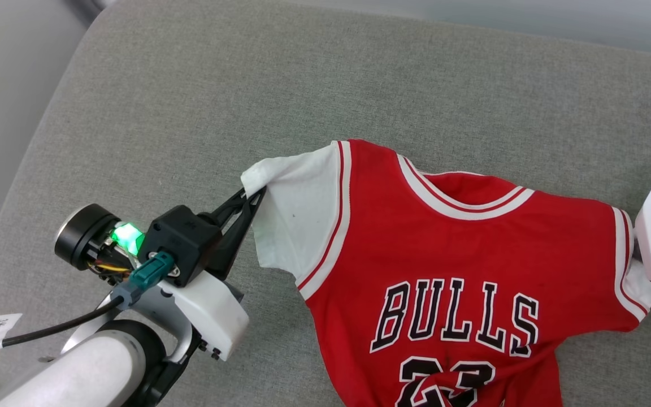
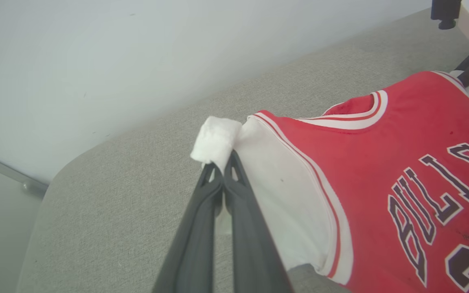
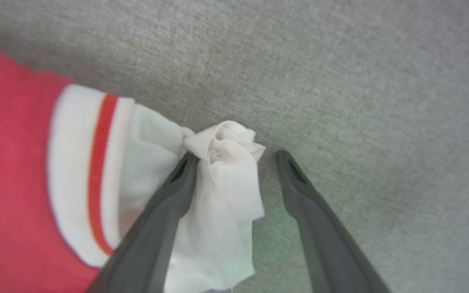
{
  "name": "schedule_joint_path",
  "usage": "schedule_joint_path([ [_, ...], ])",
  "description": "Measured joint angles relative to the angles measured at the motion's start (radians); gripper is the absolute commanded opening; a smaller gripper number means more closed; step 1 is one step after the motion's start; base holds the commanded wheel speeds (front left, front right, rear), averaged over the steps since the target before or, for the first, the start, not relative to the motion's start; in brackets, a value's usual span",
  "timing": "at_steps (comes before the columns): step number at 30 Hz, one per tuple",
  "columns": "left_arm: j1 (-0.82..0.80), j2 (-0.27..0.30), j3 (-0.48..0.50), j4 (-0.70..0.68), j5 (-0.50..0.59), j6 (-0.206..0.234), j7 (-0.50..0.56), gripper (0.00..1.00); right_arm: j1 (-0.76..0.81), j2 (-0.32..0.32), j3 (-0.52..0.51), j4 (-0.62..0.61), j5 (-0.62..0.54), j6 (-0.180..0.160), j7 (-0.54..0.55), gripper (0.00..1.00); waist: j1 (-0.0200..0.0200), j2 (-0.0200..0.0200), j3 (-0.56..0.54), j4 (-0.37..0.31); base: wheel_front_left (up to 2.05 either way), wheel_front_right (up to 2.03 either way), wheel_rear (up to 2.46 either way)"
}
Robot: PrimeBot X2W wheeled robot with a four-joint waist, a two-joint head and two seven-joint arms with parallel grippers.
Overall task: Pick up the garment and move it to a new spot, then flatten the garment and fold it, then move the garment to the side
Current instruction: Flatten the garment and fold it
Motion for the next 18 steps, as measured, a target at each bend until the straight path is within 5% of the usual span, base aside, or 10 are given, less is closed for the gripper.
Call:
schedule_joint_path([
  [1,0.000,0.000,0.000,0.006,-0.001,0.000,-0.001,0.00,0.001,-0.002,0.004,0.004,0.006,-0.001,-0.009,0.50,0.0000,0.0000,0.002,0.001,0.00,0.00,0.00],
  [2,0.000,0.000,0.000,0.012,-0.003,0.000,-0.004,0.00,0.002,-0.005,0.010,0.006,0.011,-0.001,-0.019,0.12,0.0000,0.0000,0.002,0.000,0.00,0.00,0.00],
  [3,0.000,0.000,0.000,0.019,-0.003,-0.002,-0.006,0.00,0.004,-0.008,0.019,0.008,0.017,-0.001,-0.033,0.00,0.0000,0.0000,0.000,-0.001,0.00,0.00,0.00],
  [18,0.024,0.079,0.077,0.083,-0.039,0.027,-0.044,0.00,-0.044,-0.063,0.030,-0.038,0.135,0.001,-0.370,0.00,0.0001,0.0000,-0.148,-0.088,0.00,0.00,0.00],
])
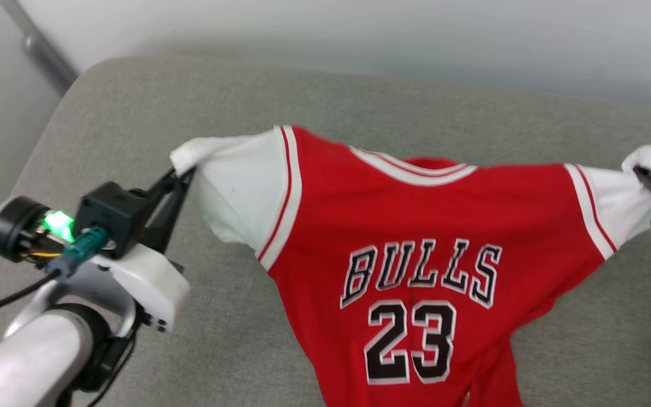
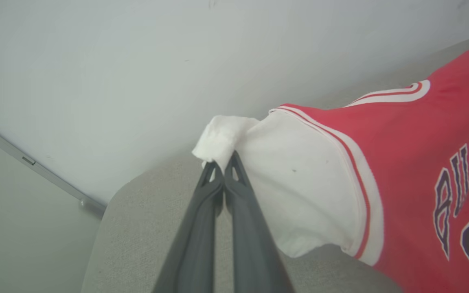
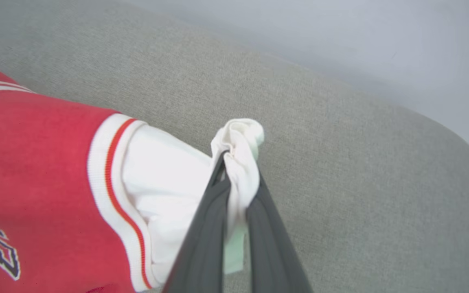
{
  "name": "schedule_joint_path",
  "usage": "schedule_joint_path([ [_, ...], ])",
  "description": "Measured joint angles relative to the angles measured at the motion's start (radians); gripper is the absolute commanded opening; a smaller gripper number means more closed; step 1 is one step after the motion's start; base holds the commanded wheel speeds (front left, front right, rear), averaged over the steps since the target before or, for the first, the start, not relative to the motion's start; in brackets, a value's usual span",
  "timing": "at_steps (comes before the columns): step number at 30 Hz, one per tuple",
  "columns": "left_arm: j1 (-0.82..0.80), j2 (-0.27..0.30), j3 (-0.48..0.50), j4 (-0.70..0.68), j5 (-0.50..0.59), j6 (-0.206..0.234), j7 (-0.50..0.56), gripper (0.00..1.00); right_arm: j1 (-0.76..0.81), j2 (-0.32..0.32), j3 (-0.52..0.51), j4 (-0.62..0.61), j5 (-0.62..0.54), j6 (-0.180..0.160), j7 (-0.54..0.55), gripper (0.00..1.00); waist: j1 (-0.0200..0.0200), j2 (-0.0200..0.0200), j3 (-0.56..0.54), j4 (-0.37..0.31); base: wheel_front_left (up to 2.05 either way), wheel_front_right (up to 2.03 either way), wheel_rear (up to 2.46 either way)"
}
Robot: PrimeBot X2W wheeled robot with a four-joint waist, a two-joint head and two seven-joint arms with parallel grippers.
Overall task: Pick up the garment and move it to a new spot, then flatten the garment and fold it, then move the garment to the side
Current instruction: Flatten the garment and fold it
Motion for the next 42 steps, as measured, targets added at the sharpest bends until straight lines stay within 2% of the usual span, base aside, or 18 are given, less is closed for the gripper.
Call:
schedule_joint_path([
  [8,0.013,0.077,0.086,-0.034,-0.016,0.031,-0.040,0.00,-0.016,-0.010,-0.042,-0.148,0.067,0.000,-0.130,0.00,0.0000,0.0000,-0.094,-0.081,0.00,0.00,0.00],
  [15,0.006,0.143,0.169,-0.081,-0.023,0.052,-0.086,0.00,-0.036,0.006,-0.098,-0.281,0.066,0.000,-0.240,0.00,0.0000,0.0000,-0.152,-0.145,0.00,0.00,0.00],
  [27,-0.070,0.188,0.336,-0.133,-0.051,0.086,-0.189,0.00,-0.133,0.111,-0.221,-0.396,0.071,0.000,-0.335,0.00,-0.0001,0.0000,-0.168,-0.217,0.00,0.00,0.00],
  [33,-0.143,0.192,0.375,-0.089,-0.085,0.038,-0.221,0.00,-0.219,0.148,-0.227,-0.391,0.053,0.000,-0.345,0.00,0.0000,0.0001,-0.101,-0.236,0.00,0.00,0.00],
  [37,-0.246,0.182,0.368,-0.014,-0.090,-0.023,-0.224,0.00,-0.319,0.176,-0.230,-0.351,0.033,0.000,-0.362,0.00,0.0000,0.0000,-0.027,-0.246,0.00,0.00,0.00],
  [42,-0.462,0.146,0.329,0.106,-0.060,-0.119,-0.218,0.00,-0.479,0.181,-0.209,-0.253,-0.012,0.000,-0.388,0.00,0.0000,0.0000,0.088,-0.256,0.00,0.00,0.00],
])
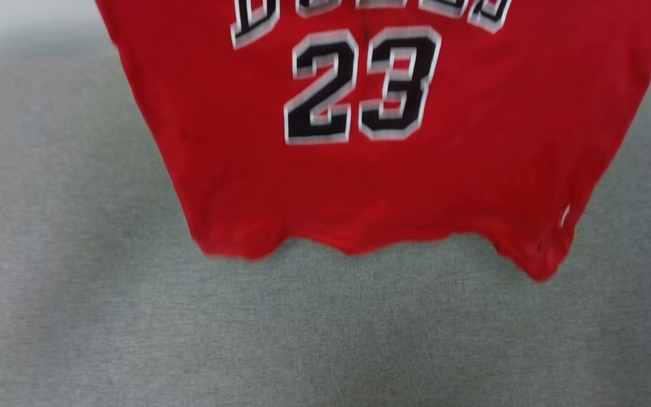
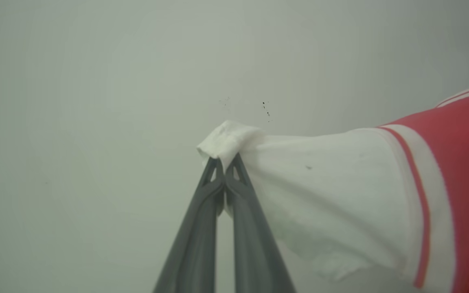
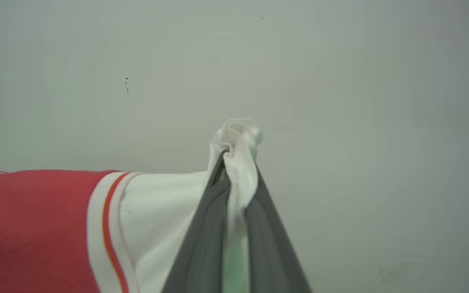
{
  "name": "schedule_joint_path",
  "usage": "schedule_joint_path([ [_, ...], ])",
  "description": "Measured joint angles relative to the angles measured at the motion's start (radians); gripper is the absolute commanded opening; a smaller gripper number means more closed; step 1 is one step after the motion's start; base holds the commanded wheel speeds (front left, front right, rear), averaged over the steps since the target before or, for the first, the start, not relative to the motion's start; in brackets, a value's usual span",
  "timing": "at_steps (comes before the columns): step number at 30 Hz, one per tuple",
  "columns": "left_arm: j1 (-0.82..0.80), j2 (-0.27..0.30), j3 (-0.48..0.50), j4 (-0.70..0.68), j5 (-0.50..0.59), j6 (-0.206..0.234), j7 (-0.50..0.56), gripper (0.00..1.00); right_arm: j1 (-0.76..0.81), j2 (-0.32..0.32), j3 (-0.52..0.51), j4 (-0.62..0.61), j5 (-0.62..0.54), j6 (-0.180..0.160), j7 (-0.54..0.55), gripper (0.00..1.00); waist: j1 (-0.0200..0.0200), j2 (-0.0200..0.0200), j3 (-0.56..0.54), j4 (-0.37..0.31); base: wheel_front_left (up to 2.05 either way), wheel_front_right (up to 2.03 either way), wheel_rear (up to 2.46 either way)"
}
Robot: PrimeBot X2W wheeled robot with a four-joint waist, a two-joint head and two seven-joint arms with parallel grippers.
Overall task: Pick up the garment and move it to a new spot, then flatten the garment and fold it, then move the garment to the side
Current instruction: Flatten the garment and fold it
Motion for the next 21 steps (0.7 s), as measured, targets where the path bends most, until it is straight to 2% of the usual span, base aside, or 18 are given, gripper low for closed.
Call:
schedule_joint_path([
  [5,-0.243,-0.065,-0.062,0.175,0.053,-0.101,0.020,0.00,-0.176,0.001,0.005,0.149,-0.040,0.000,-0.052,0.00,0.0001,0.0000,0.118,-0.009,0.00,0.00,0.00],
  [10,-0.512,-0.150,-0.113,0.375,0.121,-0.177,0.019,0.00,-0.347,0.009,0.005,0.300,-0.103,0.000,-0.100,0.00,0.0001,0.0000,0.224,-0.016,0.00,0.00,0.00],
  [16,-0.759,-0.254,-0.146,0.607,0.182,-0.216,-0.030,0.00,-0.530,0.037,-0.010,0.484,-0.160,0.000,-0.181,0.00,0.0002,0.0000,0.328,-0.018,0.00,0.00,0.00],
  [21,-0.857,-0.323,-0.172,0.751,0.203,-0.236,-0.093,0.00,-0.615,0.072,-0.002,0.610,-0.198,0.000,-0.246,0.00,0.0002,0.0000,0.395,-0.009,0.00,0.00,0.00],
])
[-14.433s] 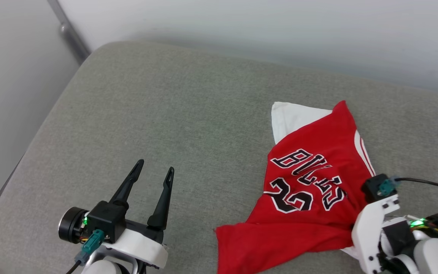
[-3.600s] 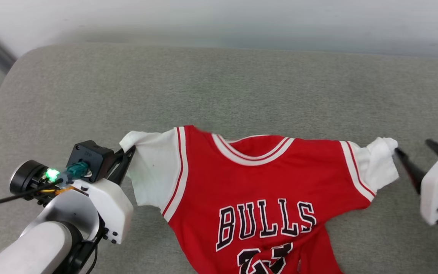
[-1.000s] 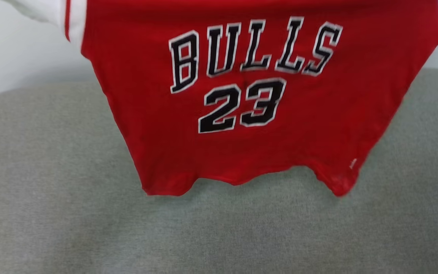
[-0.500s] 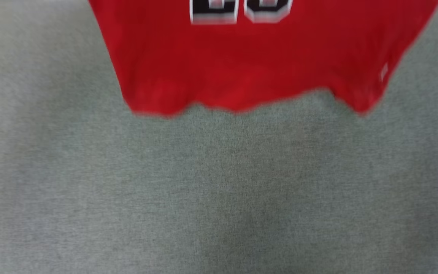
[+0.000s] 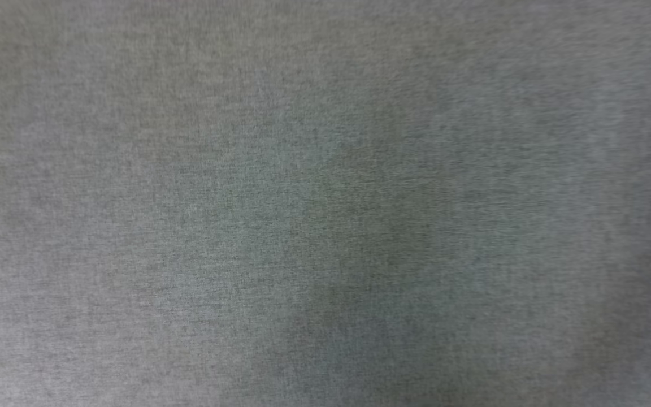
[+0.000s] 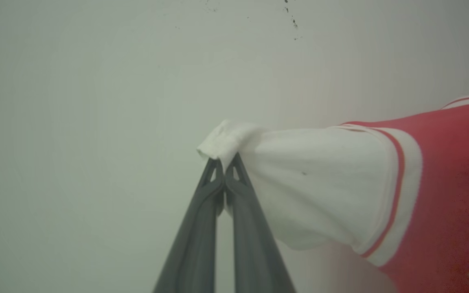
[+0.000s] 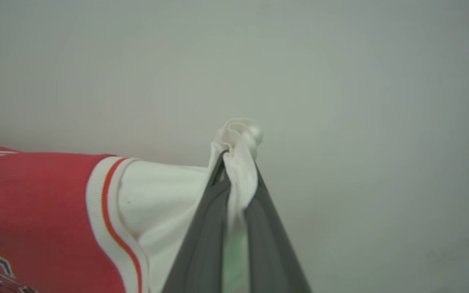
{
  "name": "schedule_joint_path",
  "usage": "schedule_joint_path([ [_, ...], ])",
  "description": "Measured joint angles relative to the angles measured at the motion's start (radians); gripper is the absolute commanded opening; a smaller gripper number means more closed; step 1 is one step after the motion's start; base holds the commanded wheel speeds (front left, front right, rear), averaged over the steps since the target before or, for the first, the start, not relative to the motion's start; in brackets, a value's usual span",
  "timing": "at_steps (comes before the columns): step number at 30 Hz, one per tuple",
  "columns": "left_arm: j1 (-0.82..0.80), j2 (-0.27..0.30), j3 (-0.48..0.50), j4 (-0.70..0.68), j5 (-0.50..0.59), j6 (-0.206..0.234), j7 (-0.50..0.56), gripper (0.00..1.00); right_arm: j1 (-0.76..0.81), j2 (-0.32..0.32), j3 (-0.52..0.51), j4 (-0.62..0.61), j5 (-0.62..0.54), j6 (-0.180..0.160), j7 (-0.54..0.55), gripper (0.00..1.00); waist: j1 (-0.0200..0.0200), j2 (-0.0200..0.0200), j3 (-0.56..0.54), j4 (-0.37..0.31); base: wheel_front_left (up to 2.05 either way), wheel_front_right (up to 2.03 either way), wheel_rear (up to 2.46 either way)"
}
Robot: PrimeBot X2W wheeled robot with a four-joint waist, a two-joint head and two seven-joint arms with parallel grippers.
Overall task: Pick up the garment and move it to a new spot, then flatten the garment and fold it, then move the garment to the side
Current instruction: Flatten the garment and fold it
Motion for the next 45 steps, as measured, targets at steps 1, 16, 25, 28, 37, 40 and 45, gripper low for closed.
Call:
schedule_joint_path([
  [1,-0.007,-0.012,-0.006,0.022,0.000,-0.005,-0.013,0.00,-0.002,0.007,0.008,0.021,-0.003,0.000,-0.009,0.00,0.0000,0.0000,0.011,0.003,0.00,0.00,0.00],
  [16,0.334,-0.140,-0.105,0.196,-0.014,-0.035,-0.137,0.00,0.253,0.011,0.235,0.199,0.114,0.000,-0.045,0.00,-0.0001,0.0000,-0.008,0.068,0.00,0.00,0.00],
  [25,0.773,-0.123,-0.100,0.034,-0.067,-0.026,-0.140,0.00,0.632,-0.088,0.330,0.050,0.300,0.000,-0.042,0.00,-0.0002,0.0000,-0.155,0.097,0.00,0.00,0.00],
  [28,0.923,-0.107,-0.116,-0.021,-0.090,-0.015,-0.135,0.00,0.774,-0.132,0.351,-0.020,0.350,0.000,-0.029,0.00,-0.0002,0.0000,-0.215,0.105,0.00,0.00,0.00],
  [37,1.306,-0.043,-0.161,-0.201,-0.183,0.040,-0.047,0.00,1.144,-0.252,0.415,-0.182,0.405,0.000,0.012,0.00,-0.0004,0.0000,-0.386,0.120,0.00,0.00,0.00],
  [40,1.389,-0.020,-0.168,-0.240,-0.201,0.062,-0.028,0.00,1.225,-0.286,0.432,-0.223,0.400,0.000,0.014,0.00,-0.0004,0.0000,-0.432,0.122,0.00,0.00,0.00],
  [45,1.507,0.011,-0.177,-0.289,-0.232,0.092,-0.008,0.00,1.344,-0.339,0.466,-0.285,0.389,0.000,0.035,0.00,-0.0005,0.0000,-0.501,0.121,0.00,0.00,0.00],
])
